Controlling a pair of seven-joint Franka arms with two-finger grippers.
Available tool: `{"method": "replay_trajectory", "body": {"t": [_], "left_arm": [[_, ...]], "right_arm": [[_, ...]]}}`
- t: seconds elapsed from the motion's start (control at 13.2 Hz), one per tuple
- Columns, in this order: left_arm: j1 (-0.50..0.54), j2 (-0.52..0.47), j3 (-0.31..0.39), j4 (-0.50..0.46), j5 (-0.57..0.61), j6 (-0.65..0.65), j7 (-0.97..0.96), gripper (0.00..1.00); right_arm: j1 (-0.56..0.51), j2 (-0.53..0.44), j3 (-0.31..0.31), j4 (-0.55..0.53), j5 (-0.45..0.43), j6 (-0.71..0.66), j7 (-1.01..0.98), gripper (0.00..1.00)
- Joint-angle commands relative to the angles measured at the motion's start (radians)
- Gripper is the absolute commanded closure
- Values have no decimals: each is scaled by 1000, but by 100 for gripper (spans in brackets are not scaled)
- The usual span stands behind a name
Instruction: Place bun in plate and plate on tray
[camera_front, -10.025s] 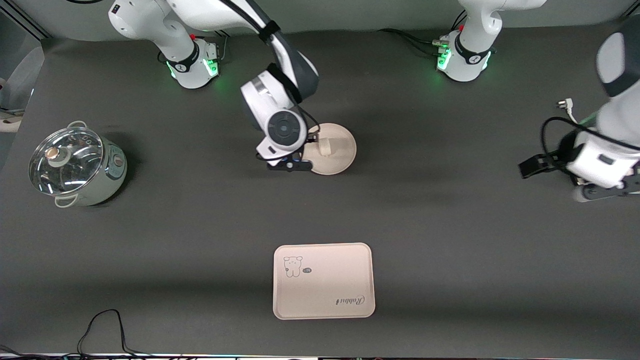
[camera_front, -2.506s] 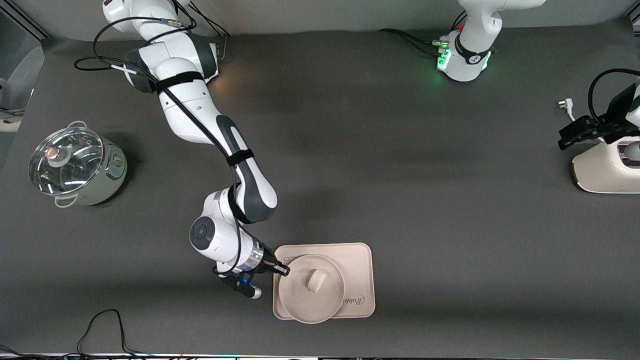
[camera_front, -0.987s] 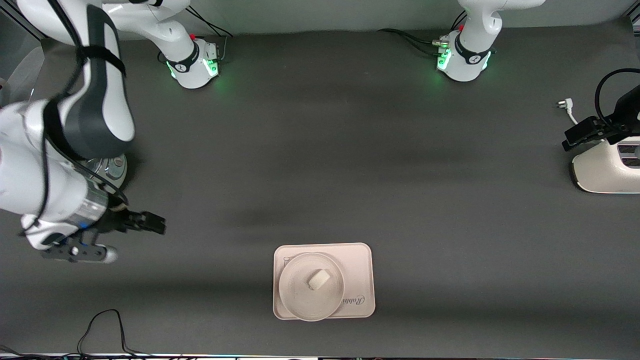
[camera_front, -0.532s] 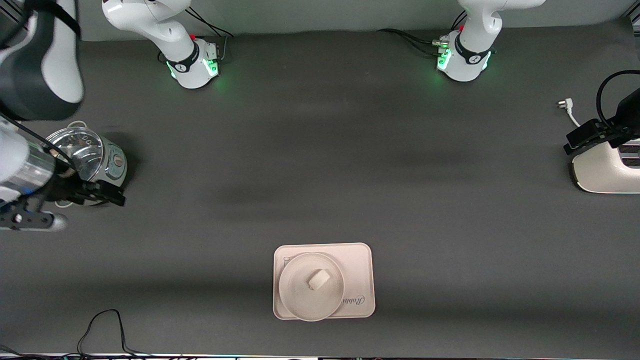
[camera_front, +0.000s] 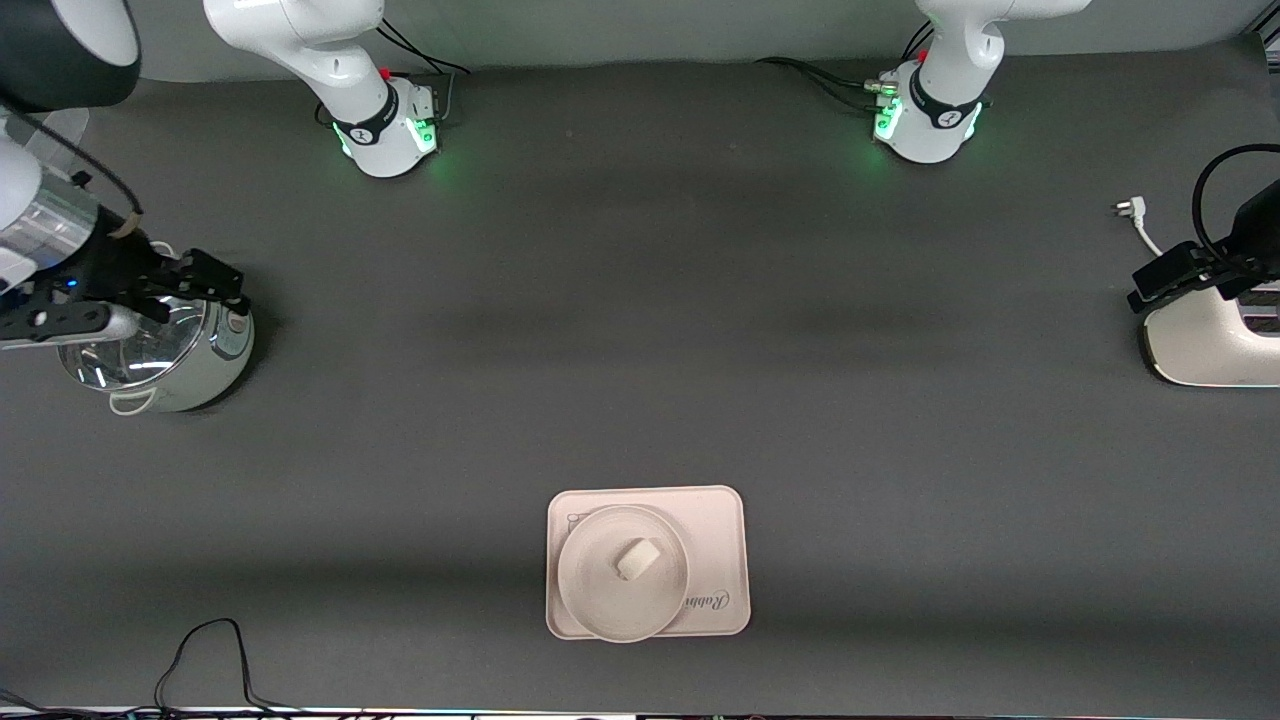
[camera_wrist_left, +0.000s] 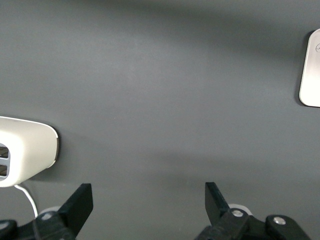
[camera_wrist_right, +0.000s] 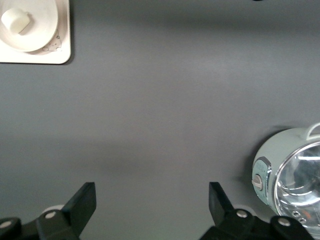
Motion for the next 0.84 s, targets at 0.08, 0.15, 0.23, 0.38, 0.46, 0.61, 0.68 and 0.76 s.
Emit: {"method": "replay_trajectory", "body": {"t": [0.08,0.15,0.23,0.38,0.46,0.61,0.68,0.76], "left_arm": [[5,4,-4,20,-11,0,21,0],[5,4,-5,20,-11,6,21,0],[5,4,-5,20,-11,14,21,0],[2,4,-5,20,-11,17,21,0],[2,5,-5,23,-11,17,23,0],[3,4,-5,24,-9,11,23,0],[2,2,-5,24,-11,8,21,0],[2,-1,-5,23,-9,10,21,0]], "right_arm": [[-20,-8,18,-18,-21,16,-11,0],[-20,-6,18,-18,-20,14,-13,0],[-20,-6,18,-15,-20,14,-14,0],[-22,-8,15,-17,-20,14,-16,0],[-22,-8,11,-14,-18,14,-16,0],[-22,-6,9,-11,-11,19,-16,0],[-23,-2,9,-8,-9,19,-16,0],[-22,-2,9,-7,-9,23,-16,0]]}}
